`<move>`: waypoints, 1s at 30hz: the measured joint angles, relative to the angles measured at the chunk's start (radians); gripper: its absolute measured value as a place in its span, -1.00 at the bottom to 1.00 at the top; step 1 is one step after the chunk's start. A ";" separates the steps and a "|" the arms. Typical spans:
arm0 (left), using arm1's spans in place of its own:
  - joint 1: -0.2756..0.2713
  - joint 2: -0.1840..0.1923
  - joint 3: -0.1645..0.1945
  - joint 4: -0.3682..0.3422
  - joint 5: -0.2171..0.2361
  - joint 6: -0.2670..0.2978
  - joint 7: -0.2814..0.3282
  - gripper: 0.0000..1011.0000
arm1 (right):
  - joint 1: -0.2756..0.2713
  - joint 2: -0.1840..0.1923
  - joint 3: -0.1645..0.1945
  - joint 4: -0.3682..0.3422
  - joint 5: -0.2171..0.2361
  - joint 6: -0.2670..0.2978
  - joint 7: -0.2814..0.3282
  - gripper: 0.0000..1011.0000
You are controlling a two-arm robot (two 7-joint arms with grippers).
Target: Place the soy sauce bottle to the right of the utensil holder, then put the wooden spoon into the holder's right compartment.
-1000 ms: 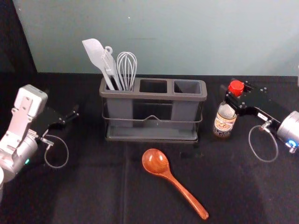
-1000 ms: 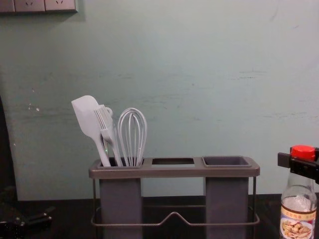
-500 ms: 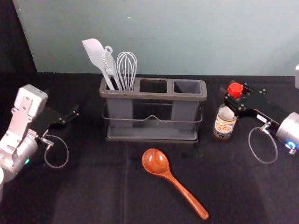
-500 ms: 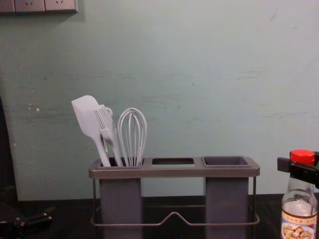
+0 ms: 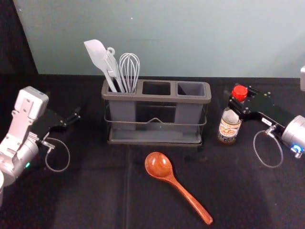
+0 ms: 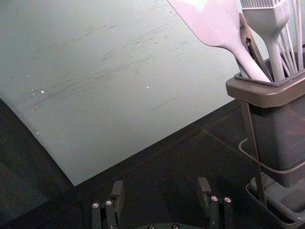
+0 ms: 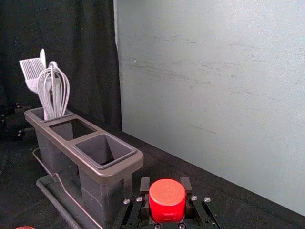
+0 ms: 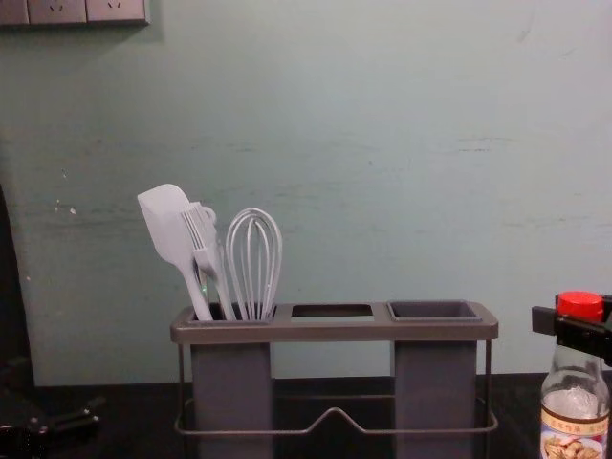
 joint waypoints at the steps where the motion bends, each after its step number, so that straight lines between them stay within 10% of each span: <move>1: 0.000 0.000 0.000 0.000 0.000 0.000 0.000 0.99 | 0.000 0.000 0.000 0.000 0.000 0.000 0.000 -0.24; 24: 0.000 0.000 0.000 0.000 0.000 0.000 0.000 0.99 | -0.001 0.000 0.000 -0.002 0.000 -0.002 0.000 0.97; 30: 0.000 0.000 0.000 0.000 0.000 0.000 0.000 0.99 | -0.001 0.000 0.000 -0.002 0.000 -0.002 -0.001 0.98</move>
